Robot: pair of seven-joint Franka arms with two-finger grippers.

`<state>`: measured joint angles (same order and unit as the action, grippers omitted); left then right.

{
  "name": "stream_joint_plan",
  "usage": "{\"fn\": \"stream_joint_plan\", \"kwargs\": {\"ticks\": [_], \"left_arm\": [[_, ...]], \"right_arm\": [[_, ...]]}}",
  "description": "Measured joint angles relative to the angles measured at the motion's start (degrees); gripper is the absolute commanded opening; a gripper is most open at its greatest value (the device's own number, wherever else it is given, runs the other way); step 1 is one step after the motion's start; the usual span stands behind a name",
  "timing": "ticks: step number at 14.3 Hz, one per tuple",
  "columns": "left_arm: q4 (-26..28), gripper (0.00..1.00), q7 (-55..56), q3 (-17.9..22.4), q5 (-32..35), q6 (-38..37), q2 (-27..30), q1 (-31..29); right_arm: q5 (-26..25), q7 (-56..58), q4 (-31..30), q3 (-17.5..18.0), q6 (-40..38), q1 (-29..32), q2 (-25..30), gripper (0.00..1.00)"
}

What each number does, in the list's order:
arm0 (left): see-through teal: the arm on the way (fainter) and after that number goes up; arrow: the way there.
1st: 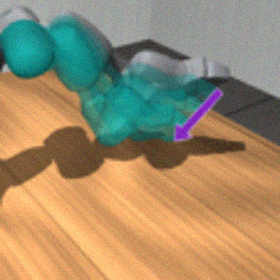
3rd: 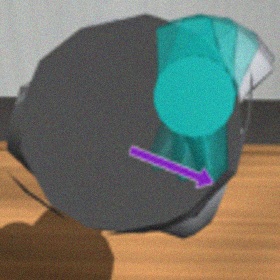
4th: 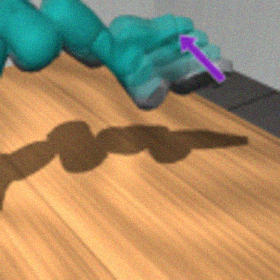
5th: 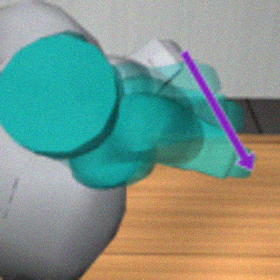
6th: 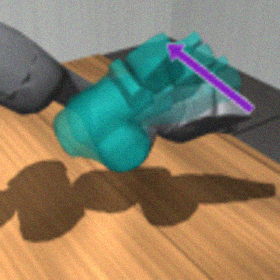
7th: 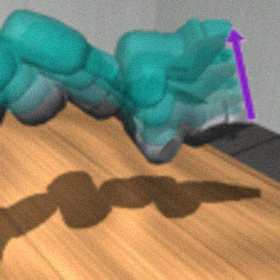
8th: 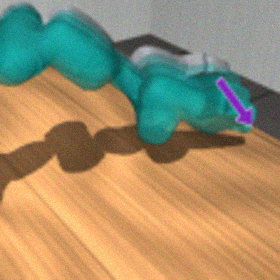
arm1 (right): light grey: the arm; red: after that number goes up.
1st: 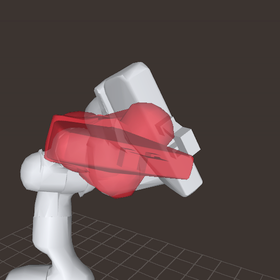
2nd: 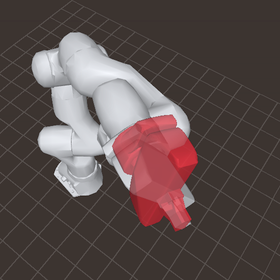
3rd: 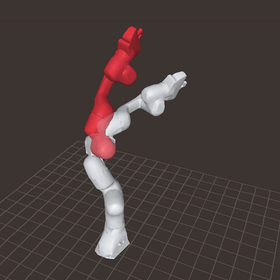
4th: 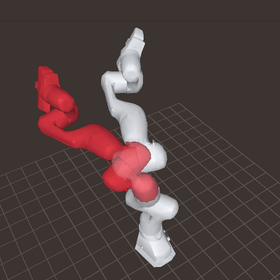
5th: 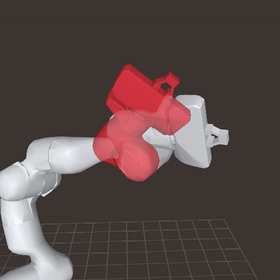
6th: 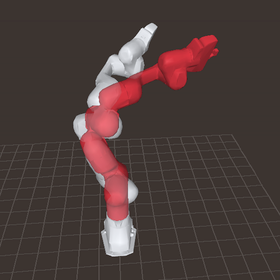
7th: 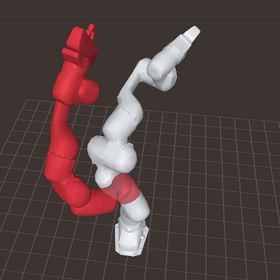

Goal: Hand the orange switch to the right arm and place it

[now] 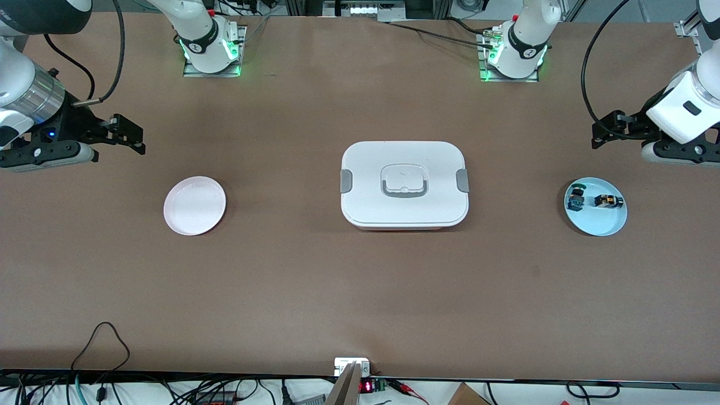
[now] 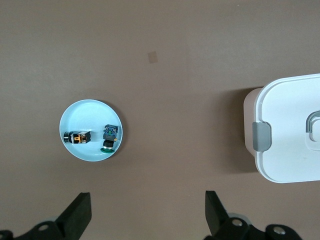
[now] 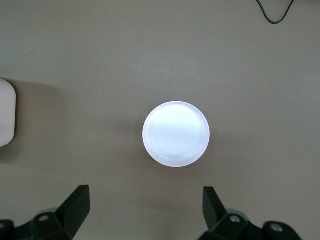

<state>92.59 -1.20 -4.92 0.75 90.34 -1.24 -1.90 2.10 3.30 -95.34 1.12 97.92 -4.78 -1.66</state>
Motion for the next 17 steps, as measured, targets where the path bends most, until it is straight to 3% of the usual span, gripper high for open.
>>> {"fn": "stream_joint_plan", "kwargs": {"ticks": [4, 9, 12, 17], "left_arm": [[0.01, 1.00, 0.03, 0.38, 0.00, -0.10, -0.70, -0.11], [-1.05, 1.00, 0.07, 0.74, 0.34, -0.02, -7.04, -1.81], [-1.17, 1.00, 0.04, 1.04, 3.10, 0.21, -11.36, -5.80], [-0.60, 1.00, -1.73, 1.18, 8.04, 10.42, -20.38, -11.58]], "right_arm": [[0.00, 0.00, -0.02, 0.01, 0.23, 0.00, 0.04, 1.00], [0.00, 0.00, -0.06, 0.02, 0.35, -0.01, 0.07, 1.00], [0.00, 0.00, -0.07, 0.03, 0.37, -0.01, 0.08, 1.00], [0.00, 0.00, -0.09, 0.03, 0.41, -0.01, 0.08, 1.00]]}}
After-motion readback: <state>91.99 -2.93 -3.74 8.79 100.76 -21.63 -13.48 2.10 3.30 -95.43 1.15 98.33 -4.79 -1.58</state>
